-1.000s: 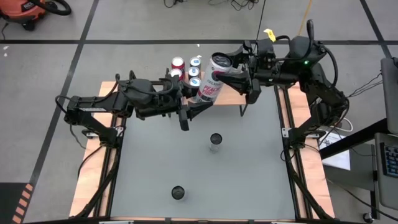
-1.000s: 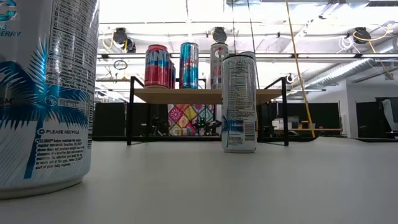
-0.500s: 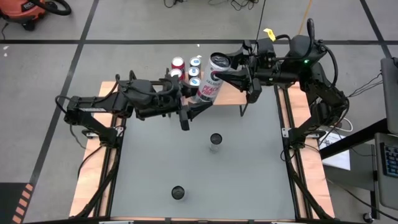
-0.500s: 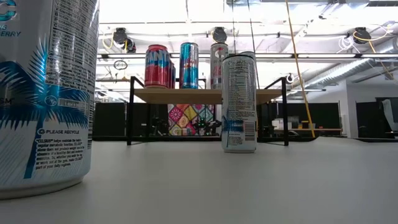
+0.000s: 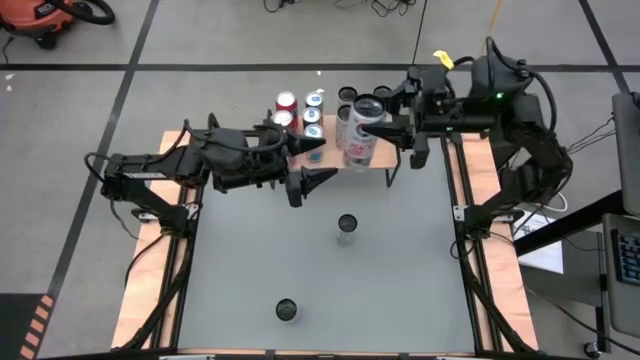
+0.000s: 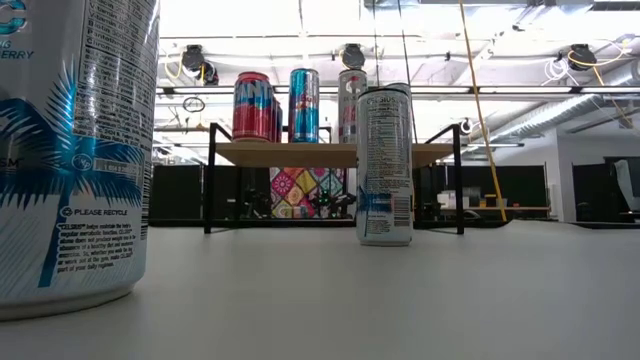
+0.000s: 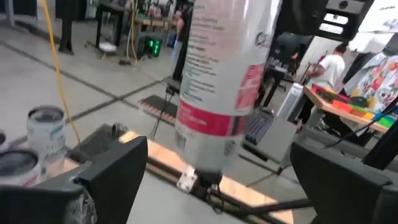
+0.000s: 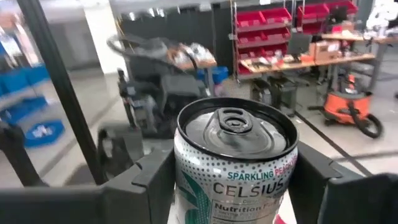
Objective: Place canned beverage on shelf
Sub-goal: Put the white-pink soda can on the shelf aligned with the other white-pink soda cans
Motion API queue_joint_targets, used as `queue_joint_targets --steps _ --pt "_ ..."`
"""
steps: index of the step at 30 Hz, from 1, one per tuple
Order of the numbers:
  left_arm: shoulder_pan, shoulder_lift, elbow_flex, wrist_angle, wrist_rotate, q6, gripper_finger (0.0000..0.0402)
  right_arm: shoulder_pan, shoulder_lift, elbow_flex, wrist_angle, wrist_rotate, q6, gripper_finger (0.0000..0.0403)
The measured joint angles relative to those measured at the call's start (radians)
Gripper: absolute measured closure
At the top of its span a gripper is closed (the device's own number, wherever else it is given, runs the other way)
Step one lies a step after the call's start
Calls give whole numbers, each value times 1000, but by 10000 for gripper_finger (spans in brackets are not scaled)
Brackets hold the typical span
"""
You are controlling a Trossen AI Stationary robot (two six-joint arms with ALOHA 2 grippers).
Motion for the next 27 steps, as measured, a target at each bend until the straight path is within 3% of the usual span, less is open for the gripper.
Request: queue_joint_targets --steps 11,15,20,27 --pt "-6 -17 -1 -118 2 -96 8 -66 -67 -1 -202 -131 -88 201" --pt "-8 -16 -1 -121 4 -126 8 -66 -109 -82 -210 -139 -111 202" --pt "-8 -16 -2 -120 3 -153 8 -67 -213 -322 -71 -203 -89 202" --pt "-14 -16 -2 -120 -22 -157 8 -112 -406 -773 307 -275 -33 202"
